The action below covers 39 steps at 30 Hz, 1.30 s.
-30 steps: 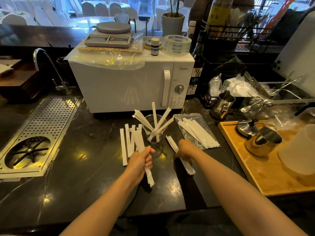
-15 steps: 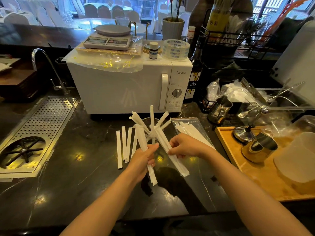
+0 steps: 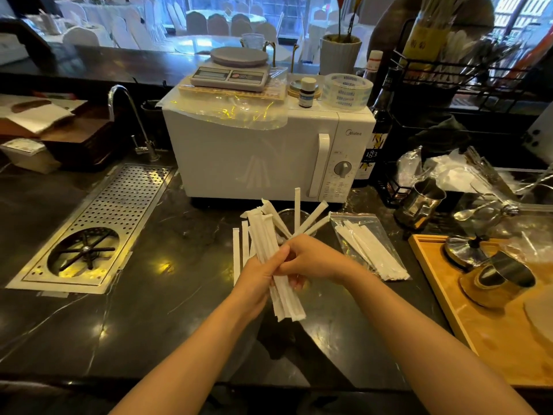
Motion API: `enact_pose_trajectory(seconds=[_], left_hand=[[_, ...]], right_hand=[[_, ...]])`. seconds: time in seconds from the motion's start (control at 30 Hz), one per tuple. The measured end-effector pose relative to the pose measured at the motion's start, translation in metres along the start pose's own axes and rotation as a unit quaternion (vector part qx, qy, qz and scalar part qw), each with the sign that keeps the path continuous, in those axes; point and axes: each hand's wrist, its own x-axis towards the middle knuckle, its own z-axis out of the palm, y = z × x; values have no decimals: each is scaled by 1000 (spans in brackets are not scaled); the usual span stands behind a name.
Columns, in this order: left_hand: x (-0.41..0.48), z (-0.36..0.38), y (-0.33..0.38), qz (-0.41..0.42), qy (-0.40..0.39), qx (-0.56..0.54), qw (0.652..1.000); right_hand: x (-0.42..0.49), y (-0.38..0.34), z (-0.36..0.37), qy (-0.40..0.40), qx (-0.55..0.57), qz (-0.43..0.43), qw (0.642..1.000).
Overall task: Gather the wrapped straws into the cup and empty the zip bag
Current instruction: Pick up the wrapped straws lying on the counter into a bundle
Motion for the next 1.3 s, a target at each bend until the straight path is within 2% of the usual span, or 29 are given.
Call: enact_pose_trajectory(seconds=[0.4, 0.6, 0.83, 1.3], left_hand=[[5, -34, 1, -42, 102, 16, 994], [7, -54, 4, -49, 150, 34, 987], [11, -82, 11, -63, 224, -10, 972], [7, -109, 13, -81, 212, -5, 974]], right_hand=[[30, -16, 30, 28, -7, 30, 999], [37, -28, 31, 19, -58, 23, 998], [61, -32, 45, 89, -54, 76, 992], [123, -3, 89, 91, -168, 241, 951]])
